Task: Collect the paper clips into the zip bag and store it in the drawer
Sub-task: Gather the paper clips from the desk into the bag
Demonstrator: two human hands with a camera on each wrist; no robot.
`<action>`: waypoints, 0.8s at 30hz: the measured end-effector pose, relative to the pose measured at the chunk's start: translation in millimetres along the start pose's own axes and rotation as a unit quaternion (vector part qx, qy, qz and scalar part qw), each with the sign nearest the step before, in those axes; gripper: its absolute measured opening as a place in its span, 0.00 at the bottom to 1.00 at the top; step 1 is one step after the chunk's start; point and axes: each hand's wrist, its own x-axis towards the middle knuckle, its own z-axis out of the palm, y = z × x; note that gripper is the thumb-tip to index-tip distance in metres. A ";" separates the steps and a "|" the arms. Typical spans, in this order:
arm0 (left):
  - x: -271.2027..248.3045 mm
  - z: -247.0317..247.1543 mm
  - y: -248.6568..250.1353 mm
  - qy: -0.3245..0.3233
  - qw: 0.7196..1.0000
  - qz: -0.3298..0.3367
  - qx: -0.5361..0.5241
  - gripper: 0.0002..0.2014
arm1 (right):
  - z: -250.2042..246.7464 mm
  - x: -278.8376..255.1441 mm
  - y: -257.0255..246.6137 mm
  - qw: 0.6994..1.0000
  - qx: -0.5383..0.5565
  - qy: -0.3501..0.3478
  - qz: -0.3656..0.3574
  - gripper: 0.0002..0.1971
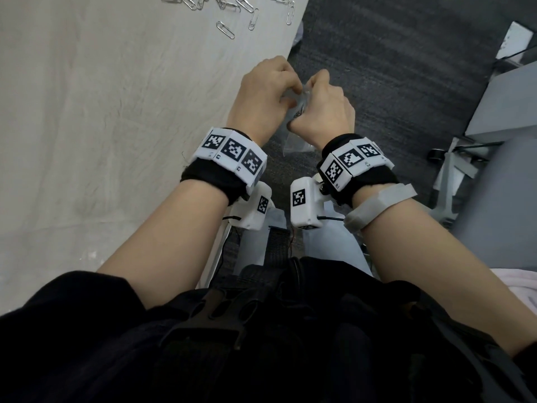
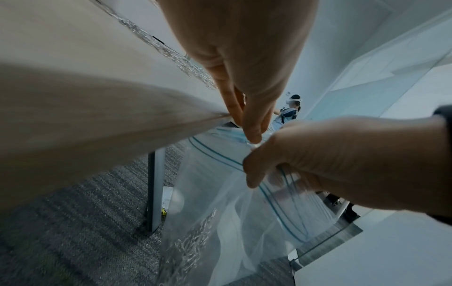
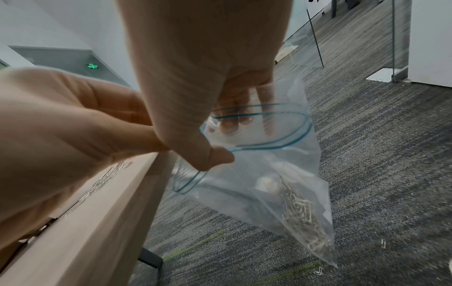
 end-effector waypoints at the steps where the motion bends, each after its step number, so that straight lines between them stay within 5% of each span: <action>1: 0.0 -0.9 -0.5 0.019 1.000 -0.005 -0.021 0.10 | -0.2 0.3 0.5 1.000 -0.001 0.000 0.000 0.25; 9: -0.2 -20.0 -14.6 0.179 0.981 -0.069 -0.026 0.12 | -7.6 1.3 1.2 1.000 -0.009 -0.003 0.009 0.27; 14: -0.7 -28.5 -22.5 0.176 0.977 -0.120 0.006 0.10 | -17.2 7.5 5.0 1.000 -0.013 -0.006 0.005 0.26; 24: 20.1 -27.3 -21.2 0.195 0.950 -0.239 0.045 0.23 | -41.3 45.3 12.2 0.998 -0.038 -0.040 -0.029 0.27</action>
